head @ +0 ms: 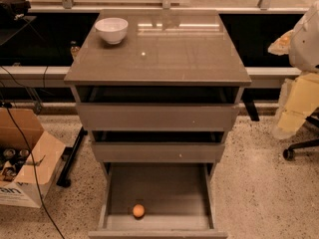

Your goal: Pick orange from bottom drawer and place on counter

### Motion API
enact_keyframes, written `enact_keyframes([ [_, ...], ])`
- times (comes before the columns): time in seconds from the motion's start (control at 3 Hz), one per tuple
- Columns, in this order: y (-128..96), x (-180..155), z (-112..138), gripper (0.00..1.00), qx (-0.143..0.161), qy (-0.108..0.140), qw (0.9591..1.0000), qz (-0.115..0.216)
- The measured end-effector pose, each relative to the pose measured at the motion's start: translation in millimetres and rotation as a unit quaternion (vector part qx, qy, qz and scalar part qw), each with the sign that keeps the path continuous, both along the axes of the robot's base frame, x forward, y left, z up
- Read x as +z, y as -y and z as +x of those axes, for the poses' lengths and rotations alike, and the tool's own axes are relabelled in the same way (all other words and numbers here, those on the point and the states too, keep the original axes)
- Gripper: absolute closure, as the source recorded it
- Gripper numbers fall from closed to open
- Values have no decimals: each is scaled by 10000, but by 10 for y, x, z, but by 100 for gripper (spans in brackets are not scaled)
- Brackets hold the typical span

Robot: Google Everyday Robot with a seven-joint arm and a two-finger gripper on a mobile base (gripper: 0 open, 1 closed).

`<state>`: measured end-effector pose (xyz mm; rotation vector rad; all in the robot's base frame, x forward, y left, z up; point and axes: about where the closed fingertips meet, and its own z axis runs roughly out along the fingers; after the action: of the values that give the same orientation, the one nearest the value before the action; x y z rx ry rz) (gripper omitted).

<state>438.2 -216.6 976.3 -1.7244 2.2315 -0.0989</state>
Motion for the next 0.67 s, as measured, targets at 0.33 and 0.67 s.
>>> enact_keyframes([
  [0.33,-5,7,4,0,-2,28,10000,10],
  [0.67,-107,-257,113,0,165,-14,9985,514],
])
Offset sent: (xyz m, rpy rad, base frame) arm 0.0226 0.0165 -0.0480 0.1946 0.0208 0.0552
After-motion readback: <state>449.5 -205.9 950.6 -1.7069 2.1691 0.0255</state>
